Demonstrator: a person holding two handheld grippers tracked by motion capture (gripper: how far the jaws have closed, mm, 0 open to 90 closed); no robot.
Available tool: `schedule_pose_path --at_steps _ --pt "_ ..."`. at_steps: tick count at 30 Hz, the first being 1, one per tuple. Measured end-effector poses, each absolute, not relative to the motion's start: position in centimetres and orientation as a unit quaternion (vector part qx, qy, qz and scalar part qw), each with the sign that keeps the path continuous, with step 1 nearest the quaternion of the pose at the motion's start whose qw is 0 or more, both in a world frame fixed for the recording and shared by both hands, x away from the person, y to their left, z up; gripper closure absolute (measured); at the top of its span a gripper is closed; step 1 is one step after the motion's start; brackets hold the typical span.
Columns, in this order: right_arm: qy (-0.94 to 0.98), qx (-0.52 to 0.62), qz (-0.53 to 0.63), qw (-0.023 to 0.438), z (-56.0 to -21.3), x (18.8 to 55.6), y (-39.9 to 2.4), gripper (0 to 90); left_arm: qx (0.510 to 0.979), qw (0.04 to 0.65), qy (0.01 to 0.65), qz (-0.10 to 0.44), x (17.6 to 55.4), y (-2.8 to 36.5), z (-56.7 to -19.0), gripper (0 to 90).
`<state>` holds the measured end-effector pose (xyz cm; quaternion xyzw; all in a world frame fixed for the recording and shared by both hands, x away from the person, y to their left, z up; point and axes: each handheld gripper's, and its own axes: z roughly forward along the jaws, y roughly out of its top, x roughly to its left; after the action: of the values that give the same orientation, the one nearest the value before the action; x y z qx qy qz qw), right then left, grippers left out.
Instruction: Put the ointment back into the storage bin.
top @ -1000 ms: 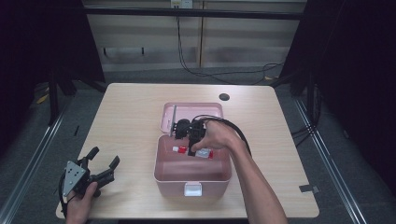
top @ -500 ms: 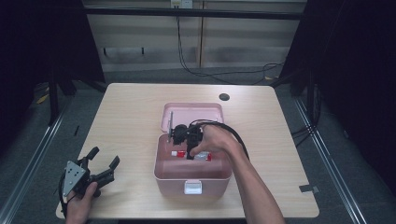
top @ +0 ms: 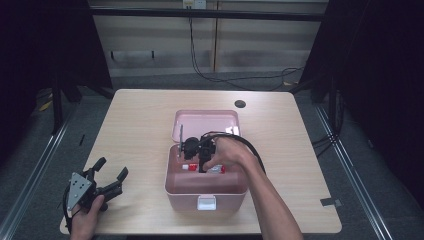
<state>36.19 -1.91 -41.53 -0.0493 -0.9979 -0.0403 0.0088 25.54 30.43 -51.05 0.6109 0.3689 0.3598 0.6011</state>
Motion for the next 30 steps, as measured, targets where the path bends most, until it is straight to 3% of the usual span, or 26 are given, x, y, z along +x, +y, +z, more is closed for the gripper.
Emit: schedule_pose_path --at_steps 30 --pt "-0.998 -0.052 -0.014 -0.015 -43.7 35.8 -2.0 71.4 0.611 0.601 0.369 0.36 25.5 30.4 -51.1 15.8"
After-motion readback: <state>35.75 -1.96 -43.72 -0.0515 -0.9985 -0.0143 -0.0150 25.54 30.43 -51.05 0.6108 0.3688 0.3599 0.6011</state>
